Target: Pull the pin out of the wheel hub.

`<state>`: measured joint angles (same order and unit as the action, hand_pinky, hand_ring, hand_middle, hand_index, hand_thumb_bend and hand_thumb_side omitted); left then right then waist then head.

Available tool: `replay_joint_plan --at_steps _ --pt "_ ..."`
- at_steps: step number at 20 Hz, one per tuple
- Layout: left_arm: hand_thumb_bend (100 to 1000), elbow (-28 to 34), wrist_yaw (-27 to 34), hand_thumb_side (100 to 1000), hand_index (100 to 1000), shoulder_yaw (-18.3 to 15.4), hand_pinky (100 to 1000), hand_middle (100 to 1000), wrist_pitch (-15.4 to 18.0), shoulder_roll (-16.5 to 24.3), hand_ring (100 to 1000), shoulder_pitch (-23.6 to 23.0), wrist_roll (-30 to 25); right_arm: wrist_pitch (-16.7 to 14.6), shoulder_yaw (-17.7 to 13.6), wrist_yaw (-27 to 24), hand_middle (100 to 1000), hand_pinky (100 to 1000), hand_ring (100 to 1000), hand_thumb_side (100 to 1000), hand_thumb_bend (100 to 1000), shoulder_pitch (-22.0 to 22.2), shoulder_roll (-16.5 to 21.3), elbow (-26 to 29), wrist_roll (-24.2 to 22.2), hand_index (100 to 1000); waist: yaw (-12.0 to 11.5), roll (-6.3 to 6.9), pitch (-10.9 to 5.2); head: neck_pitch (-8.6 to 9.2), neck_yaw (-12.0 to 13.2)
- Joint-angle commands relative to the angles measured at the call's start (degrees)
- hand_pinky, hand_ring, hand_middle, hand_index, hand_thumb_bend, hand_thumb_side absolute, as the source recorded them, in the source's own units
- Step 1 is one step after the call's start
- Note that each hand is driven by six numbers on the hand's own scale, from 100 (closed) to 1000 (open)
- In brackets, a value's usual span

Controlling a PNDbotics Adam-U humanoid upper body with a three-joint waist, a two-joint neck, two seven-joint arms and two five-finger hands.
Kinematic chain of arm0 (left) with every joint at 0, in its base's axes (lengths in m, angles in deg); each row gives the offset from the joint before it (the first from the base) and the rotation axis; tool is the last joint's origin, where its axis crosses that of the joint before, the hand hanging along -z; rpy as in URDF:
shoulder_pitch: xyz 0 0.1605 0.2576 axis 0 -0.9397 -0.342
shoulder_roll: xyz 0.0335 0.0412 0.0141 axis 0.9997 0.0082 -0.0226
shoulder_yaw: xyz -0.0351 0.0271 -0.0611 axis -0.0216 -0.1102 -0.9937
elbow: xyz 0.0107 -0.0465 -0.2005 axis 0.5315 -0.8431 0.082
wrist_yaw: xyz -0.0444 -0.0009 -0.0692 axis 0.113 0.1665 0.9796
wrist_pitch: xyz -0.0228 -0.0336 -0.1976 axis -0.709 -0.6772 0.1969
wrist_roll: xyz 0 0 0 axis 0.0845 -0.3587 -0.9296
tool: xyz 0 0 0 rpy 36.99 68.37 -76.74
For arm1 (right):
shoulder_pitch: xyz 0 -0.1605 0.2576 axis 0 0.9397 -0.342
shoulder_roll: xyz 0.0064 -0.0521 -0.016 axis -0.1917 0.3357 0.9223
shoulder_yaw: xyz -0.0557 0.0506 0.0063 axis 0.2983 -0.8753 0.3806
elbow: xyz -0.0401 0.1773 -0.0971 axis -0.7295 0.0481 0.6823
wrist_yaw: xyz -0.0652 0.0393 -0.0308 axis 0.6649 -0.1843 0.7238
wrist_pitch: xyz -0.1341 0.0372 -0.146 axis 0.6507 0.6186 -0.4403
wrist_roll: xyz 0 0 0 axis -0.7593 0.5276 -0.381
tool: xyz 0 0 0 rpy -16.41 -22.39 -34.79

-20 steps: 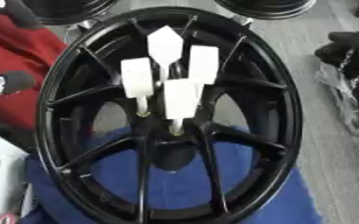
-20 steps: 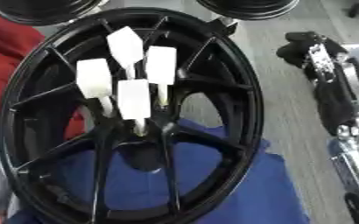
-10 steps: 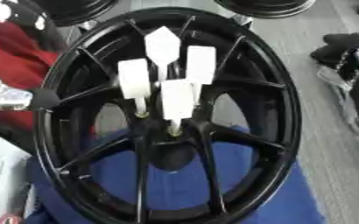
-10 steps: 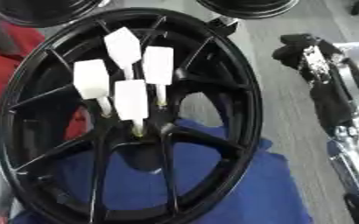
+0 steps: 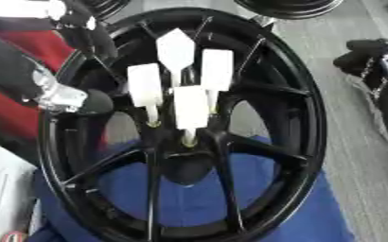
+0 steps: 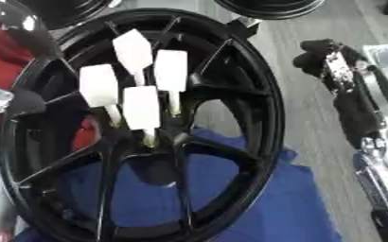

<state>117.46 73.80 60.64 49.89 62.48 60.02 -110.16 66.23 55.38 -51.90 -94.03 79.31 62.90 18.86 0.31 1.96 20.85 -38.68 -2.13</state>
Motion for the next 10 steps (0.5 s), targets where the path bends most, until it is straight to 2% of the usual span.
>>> replay_joint_plan --at_steps 1,10 --pt "570 -1.27 -0.22 581 840 0.93 821 748 -2.95 -1.01 774 2.41 0.27 0.19 -0.05 0.29 621 868 761 817 100 -0.33 1.24 1.12 -0.01 759 -0.08 -0.06 -1.57 0.27 0.17" --pt "616 -4.15 -2.39 562 868 2.71 840 783 -6.23 -4.22 801 4.89 0.63 0.37 -0.02 0.26 621 868 761 822 100 -0.36 0.84 1.12 0.08 758 0.27 -0.04 -1.24 0.51 0.82"
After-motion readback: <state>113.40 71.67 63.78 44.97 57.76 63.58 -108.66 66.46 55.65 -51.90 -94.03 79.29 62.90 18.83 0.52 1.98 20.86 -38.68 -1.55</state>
